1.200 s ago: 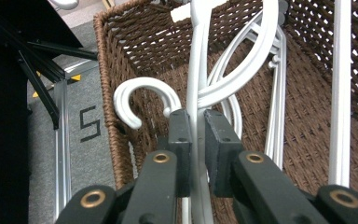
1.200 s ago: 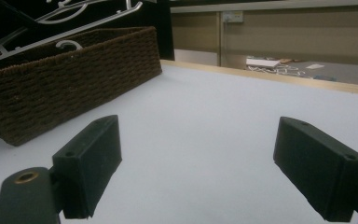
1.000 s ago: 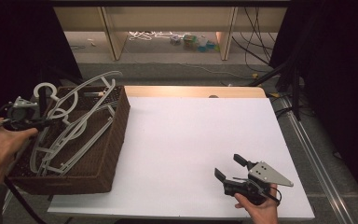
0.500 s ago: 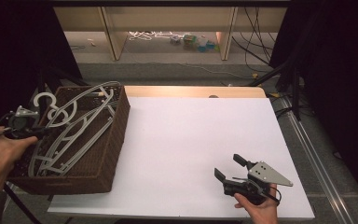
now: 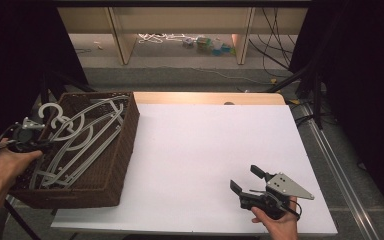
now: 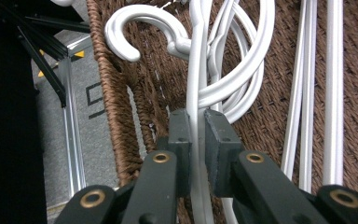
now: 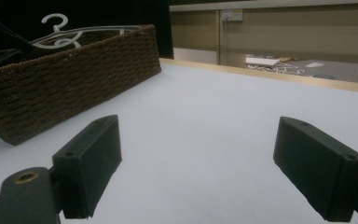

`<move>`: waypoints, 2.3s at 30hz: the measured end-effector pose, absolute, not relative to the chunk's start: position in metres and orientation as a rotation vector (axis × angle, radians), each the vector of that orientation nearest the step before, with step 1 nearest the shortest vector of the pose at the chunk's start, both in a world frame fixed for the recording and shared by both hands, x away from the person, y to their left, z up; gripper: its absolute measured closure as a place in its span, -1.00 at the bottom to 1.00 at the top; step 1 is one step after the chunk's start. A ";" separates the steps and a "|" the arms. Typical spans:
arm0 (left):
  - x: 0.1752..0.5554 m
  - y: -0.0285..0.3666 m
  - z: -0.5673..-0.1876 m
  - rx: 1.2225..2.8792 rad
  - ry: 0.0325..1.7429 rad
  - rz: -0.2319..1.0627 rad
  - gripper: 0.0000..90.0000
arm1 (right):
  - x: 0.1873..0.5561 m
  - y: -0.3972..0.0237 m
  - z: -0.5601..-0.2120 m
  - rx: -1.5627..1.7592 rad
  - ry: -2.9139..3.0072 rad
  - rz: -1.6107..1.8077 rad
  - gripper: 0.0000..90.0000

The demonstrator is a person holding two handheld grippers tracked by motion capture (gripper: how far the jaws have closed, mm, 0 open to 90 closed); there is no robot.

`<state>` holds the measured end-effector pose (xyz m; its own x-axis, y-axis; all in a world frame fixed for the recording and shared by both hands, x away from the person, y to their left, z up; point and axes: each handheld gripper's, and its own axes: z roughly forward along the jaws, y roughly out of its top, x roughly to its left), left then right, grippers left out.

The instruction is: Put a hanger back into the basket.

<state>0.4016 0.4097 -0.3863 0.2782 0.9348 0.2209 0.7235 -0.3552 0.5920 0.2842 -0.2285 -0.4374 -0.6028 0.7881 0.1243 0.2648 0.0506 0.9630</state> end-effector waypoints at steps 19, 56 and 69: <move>0.409 0.398 -0.408 2.265 1.532 0.763 0.81 | 0.283 -0.229 -0.437 1.060 1.904 1.556 -0.65; 0.380 0.342 -0.374 1.744 1.391 0.734 -0.32 | 0.284 -0.229 -0.437 1.054 1.890 1.579 -0.65; 0.354 0.298 -0.371 1.577 1.226 0.714 -0.55 | 0.285 -0.229 -0.437 1.039 1.882 1.582 -0.65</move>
<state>0.3535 0.2978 -0.3707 0.3185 0.9414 -0.1114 0.3674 -0.0143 0.9300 0.2846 -0.2289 -0.4372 -0.6041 0.7885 0.1155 0.2493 0.0493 0.9672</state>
